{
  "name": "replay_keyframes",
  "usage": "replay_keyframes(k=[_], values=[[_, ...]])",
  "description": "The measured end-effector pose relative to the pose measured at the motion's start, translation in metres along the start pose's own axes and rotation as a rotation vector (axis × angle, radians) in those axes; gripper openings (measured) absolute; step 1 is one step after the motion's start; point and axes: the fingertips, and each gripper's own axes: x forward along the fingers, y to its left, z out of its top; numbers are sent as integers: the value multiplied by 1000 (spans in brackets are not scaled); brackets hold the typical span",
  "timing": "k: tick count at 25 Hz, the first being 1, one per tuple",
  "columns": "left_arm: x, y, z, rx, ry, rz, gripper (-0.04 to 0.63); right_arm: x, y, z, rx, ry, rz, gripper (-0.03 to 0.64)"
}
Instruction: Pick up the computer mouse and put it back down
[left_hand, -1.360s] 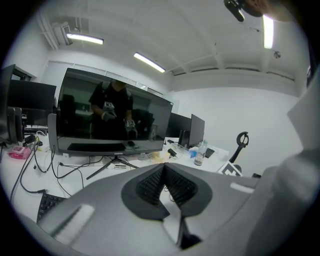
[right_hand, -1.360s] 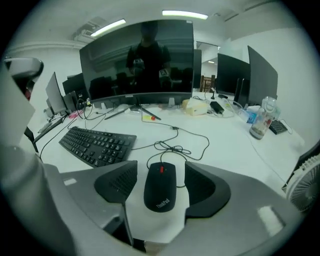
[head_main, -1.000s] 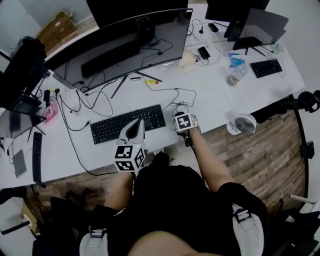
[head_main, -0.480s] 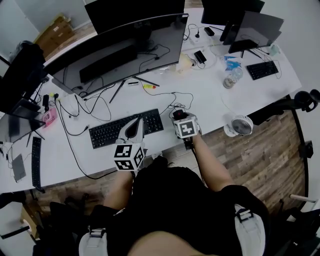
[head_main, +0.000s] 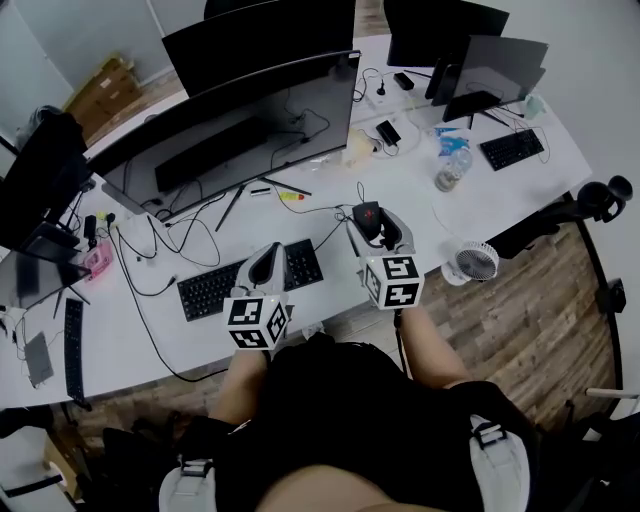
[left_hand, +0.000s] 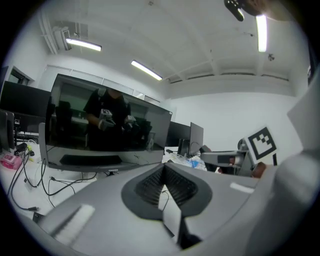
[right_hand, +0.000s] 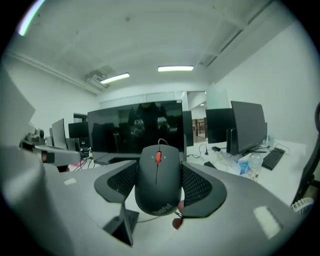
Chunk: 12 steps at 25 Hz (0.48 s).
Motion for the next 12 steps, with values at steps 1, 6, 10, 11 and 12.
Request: replay_keyframes(k=[1,6,10,11,12], values=[[2,1,3,3,-11,-1,52,-5,0,14,0,-52,-4,265],[9,4,16,13,-50,0,52,-30,1,65,-19,-266,-22,264],[16,6,20,19,-51,-7,52,-34,0,76,-32,-307,-39,264],[17,6,21,19,-51,-10,52,-33,-1,76,-30,-303,-44,265],[18,5,21,19,-51,-12,52,-33,-2,75,-27,-300,-50,265]])
